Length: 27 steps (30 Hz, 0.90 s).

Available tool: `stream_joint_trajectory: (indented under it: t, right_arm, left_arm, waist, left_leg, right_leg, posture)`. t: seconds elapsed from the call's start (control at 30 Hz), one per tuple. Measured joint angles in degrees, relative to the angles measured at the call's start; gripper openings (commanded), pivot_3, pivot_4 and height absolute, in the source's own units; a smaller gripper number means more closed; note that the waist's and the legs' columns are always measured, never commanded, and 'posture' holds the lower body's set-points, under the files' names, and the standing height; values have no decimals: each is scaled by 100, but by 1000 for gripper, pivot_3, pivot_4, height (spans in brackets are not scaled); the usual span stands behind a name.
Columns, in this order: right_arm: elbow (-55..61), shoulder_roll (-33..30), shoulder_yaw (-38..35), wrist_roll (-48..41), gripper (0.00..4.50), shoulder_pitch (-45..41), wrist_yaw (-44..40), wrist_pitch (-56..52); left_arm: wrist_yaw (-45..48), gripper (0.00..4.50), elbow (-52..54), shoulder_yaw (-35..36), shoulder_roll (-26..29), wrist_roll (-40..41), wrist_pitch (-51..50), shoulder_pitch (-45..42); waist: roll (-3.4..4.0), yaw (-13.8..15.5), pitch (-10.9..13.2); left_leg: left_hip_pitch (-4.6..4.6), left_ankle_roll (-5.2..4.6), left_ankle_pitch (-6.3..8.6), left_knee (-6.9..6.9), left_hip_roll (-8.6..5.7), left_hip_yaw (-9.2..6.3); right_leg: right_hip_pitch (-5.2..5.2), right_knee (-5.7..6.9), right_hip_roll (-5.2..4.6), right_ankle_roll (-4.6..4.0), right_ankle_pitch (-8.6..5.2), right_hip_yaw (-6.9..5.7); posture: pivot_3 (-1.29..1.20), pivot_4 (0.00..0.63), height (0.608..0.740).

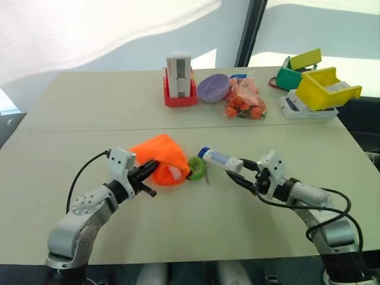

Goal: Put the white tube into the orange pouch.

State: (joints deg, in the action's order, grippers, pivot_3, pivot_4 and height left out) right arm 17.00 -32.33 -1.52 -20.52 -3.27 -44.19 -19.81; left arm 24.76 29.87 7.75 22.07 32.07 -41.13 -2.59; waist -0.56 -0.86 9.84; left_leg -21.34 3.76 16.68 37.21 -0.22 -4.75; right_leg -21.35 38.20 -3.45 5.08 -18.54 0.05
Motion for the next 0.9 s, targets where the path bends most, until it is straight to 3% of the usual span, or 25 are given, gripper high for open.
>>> stream_joint_trajectory:
  t: [0.17,0.3,0.57,0.8,0.9]
  right_arm:
    - [124,-11,12,55,2669,81,110,-73]
    - [63,18,12,114,1894,277,136,76]
    - [18,44,-89,-18,1894,484,170,272]
    - [1002,-78,-711,-1915,1894,657,15,-999]
    - [1431,-308,-645,-2224,1894,827,-122,-1317]
  left_arm:
    - [38,0,-82,23,153,65,-27,-1]
    - [110,0,-209,25,199,67,6,-2]
    - [275,0,-428,27,244,69,155,73]
    - [381,0,-546,109,166,300,159,70]
    - [397,0,-616,219,141,461,151,52]
  waist:
    - [0,15,0]
    - [0,24,0]
    - [0,25,0]
    - [3,14,3]
    - [2,23,3]
  left_leg:
    - [0,0,0,1,-2,0]
    - [-2,0,0,0,-3,0]
    - [-2,0,0,0,-2,-1]
    - [-2,-1,0,-1,1,-3]
    - [-3,-1,0,-1,0,-4]
  right_leg:
    - [0,0,-1,-1,0,0]
    - [1,-3,-3,-1,0,0]
    - [1,-3,-4,-1,0,0]
    - [1,-4,-5,-1,0,0]
    - [1,-5,-3,-1,0,-2]
  posture:
    - [0,150,740]
    - [0,150,740]
    - [0,150,740]
    - [0,150,740]
    - [0,150,740]
